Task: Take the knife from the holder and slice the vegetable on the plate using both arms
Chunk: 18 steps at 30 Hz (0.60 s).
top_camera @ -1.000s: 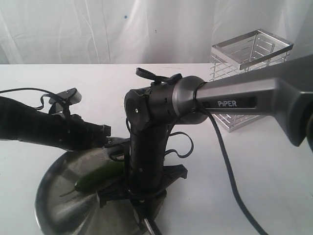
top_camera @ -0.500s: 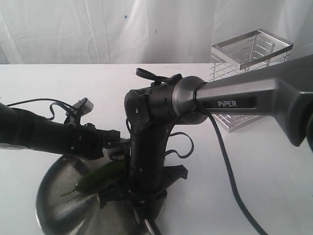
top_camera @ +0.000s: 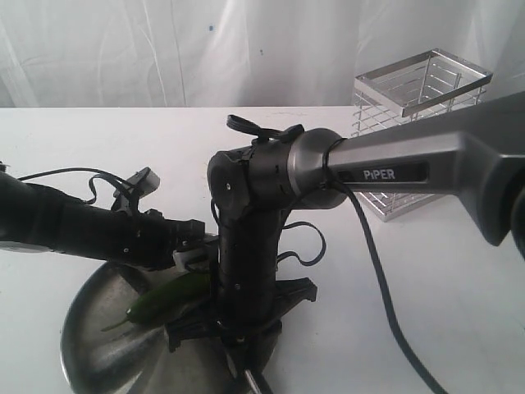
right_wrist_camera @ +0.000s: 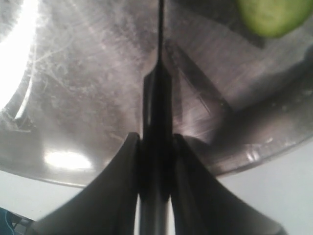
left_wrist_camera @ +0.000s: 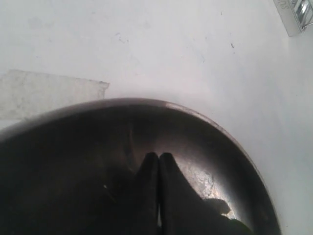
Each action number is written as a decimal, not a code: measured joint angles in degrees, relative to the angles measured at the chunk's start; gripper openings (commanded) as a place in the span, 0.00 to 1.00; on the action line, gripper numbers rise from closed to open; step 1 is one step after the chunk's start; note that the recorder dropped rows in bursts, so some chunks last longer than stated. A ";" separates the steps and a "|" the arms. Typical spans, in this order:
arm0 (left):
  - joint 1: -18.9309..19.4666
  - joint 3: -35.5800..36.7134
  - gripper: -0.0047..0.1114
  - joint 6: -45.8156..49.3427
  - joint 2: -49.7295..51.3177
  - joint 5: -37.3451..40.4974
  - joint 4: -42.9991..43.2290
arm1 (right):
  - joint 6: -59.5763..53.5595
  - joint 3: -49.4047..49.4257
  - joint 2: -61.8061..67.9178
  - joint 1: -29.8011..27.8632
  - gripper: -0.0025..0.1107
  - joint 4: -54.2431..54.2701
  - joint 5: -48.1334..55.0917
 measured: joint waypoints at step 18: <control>-0.24 0.08 0.04 -0.39 -0.66 -0.95 0.00 | -0.21 0.34 0.00 0.00 0.02 0.22 0.53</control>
